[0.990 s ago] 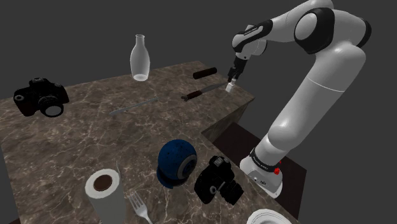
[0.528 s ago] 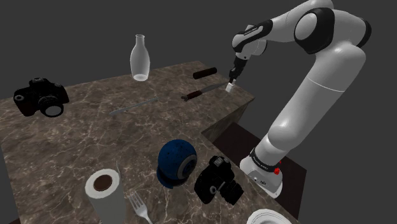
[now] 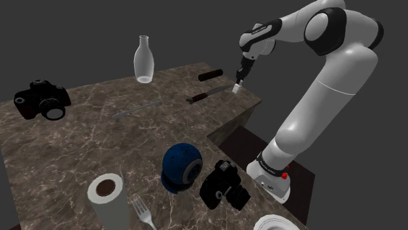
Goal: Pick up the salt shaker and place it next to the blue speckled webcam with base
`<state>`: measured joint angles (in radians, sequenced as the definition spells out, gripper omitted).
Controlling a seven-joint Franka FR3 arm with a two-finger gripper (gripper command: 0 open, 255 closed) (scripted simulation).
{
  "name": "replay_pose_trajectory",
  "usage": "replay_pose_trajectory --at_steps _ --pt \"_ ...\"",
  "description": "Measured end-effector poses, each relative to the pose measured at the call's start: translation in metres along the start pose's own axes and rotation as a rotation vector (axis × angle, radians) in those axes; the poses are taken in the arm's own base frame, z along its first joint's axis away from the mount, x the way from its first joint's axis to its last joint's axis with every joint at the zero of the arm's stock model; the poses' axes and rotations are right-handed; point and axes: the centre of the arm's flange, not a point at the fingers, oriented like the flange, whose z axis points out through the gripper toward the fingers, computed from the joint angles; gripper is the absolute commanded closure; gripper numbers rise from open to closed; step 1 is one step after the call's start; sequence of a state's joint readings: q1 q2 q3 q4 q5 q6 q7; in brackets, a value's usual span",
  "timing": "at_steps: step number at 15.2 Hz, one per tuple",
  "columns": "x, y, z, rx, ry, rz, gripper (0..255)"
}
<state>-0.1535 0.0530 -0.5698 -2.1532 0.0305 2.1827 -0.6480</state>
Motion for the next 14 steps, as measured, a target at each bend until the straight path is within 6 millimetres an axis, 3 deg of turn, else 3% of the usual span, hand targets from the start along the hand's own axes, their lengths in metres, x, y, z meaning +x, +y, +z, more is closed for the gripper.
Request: replay_pose_trajectory --at_steps 14 --pt "-0.001 0.000 -0.075 0.000 0.000 0.000 255"
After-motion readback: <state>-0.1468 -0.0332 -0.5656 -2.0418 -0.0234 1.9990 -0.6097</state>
